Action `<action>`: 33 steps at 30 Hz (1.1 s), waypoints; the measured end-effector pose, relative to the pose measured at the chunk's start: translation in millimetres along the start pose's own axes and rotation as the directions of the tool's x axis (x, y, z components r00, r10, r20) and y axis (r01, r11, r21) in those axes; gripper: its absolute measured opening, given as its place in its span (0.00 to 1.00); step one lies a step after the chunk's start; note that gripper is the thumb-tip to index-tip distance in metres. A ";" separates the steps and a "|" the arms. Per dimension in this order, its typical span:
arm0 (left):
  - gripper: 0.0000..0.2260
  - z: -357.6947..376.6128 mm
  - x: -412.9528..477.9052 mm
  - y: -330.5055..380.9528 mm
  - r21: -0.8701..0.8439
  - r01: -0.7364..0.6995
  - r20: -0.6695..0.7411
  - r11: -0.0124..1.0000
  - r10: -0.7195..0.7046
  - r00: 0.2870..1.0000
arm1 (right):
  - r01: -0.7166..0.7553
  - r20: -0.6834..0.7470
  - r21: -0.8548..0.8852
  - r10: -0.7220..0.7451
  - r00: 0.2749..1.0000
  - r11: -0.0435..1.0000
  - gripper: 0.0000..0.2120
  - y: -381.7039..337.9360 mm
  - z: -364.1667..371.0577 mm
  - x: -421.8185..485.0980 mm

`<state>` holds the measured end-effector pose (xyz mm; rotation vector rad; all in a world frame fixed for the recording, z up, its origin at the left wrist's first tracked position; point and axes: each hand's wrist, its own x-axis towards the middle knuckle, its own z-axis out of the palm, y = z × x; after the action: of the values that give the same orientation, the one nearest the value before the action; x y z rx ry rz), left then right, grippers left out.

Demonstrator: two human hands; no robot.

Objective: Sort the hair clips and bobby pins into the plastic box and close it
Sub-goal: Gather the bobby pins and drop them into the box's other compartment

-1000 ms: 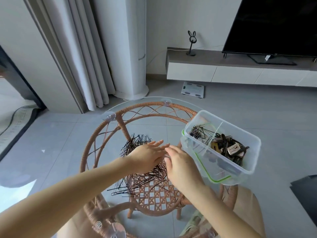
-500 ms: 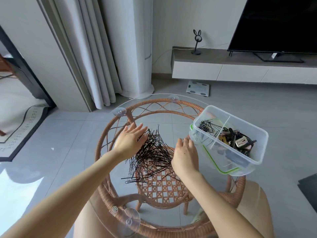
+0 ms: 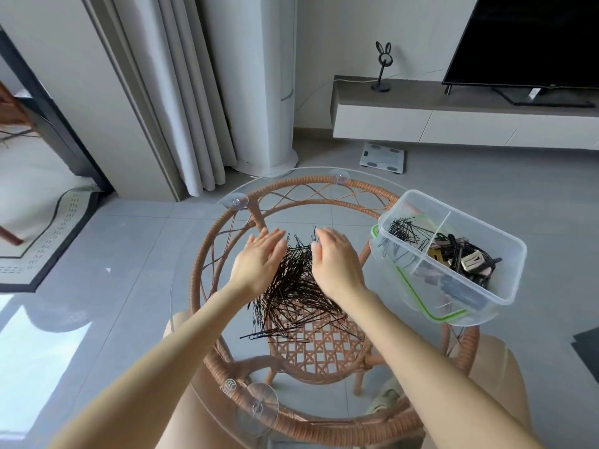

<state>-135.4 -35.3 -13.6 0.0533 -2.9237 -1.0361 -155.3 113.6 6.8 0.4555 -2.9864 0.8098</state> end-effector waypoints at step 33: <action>0.25 -23.6 -74.7 22.8 0.287 -0.027 0.140 0.957 -0.014 0.990 | 0.170 0.073 -0.080 -0.164 0.984 0.982 0.12 5.9 -5.9 -77.0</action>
<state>-60.1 -29.0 17.2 -0.0223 -3.1774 -0.6267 -83.6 142.5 2.1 0.7315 -2.9755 0.6619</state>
